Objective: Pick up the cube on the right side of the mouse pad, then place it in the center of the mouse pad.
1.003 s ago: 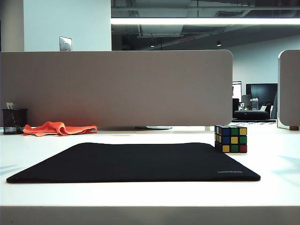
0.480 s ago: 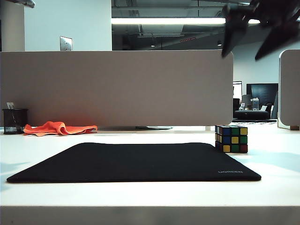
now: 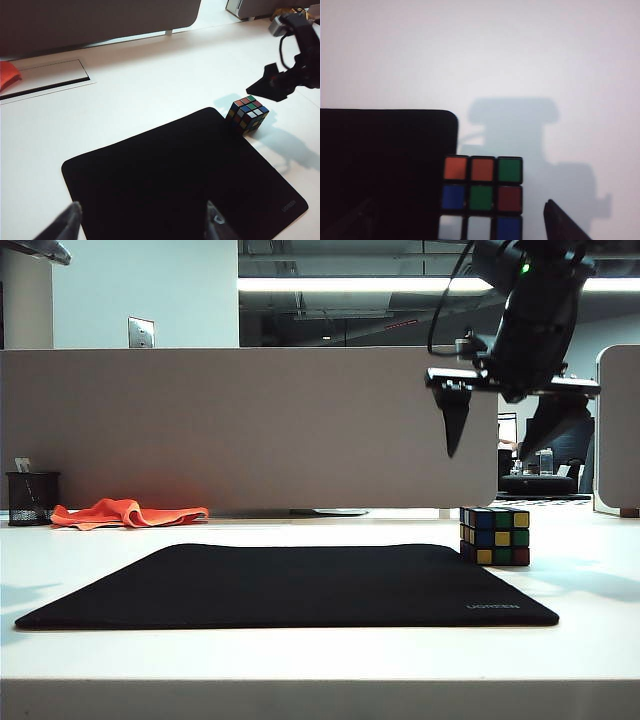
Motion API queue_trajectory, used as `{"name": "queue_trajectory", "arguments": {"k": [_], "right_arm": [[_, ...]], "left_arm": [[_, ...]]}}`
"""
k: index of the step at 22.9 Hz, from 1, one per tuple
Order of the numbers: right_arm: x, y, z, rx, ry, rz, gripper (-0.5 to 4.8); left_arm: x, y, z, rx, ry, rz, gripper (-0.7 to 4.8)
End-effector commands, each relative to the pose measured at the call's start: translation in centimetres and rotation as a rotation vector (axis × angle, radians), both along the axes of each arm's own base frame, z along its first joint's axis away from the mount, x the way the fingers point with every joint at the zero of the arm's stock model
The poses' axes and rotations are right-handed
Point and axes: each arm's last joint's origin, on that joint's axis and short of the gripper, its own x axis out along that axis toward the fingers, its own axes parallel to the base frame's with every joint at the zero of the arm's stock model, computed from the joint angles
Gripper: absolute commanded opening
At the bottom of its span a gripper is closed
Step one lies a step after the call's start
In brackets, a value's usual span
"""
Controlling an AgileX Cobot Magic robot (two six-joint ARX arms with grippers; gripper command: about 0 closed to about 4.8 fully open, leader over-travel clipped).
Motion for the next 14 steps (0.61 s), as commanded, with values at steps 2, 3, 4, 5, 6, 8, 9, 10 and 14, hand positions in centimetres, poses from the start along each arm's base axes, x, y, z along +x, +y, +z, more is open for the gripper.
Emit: {"name": "queue_trajectory", "arguments": {"k": [2,3,4,5,6,8,9,10,14], "right_arm": [[0.7,0.1,-1.6,-0.037,0.047,-0.021,4.79],[0.8,0.2,-2.0,-0.041,0.063,-0.021,4.79],[1.0,0.2,-2.8,-0.047,0.085,-0.020,4.79],[1.1,0.3,-3.1,-0.049,0.094,-0.020,4.79],[1.2,0.3,-3.4,-0.051,0.100,-0.020,4.79],[1.4,0.3,-3.9,-0.055,0.113,-0.020,4.79],[1.6,0.4,-4.6,-0.059,0.129,-0.021,4.79],[1.7,0.3,-4.8,-0.061,0.135,-0.022,4.79],[2.0,0.3,-4.8,-0.053,0.129,-0.021,4.79]], "left_arm": [[-0.1,0.0,0.1,0.001,0.002,-0.001,3.15],[-0.1,0.0,0.1,0.001,0.005,-0.001,3.15],[-0.1,0.0,0.1,0.002,0.007,-0.001,3.15],[-0.1,0.0,0.1,0.002,0.007,-0.001,3.15],[-0.1,0.0,0.1,0.002,0.007,-0.001,3.15],[-0.1,0.0,0.1,0.002,0.007,-0.001,3.14],[-0.1,0.0,0.1,0.002,0.009,-0.001,3.14],[-0.1,0.0,0.1,0.002,0.010,-0.001,3.14],[-0.1,0.0,0.1,0.000,0.010,0.000,3.14]]}}
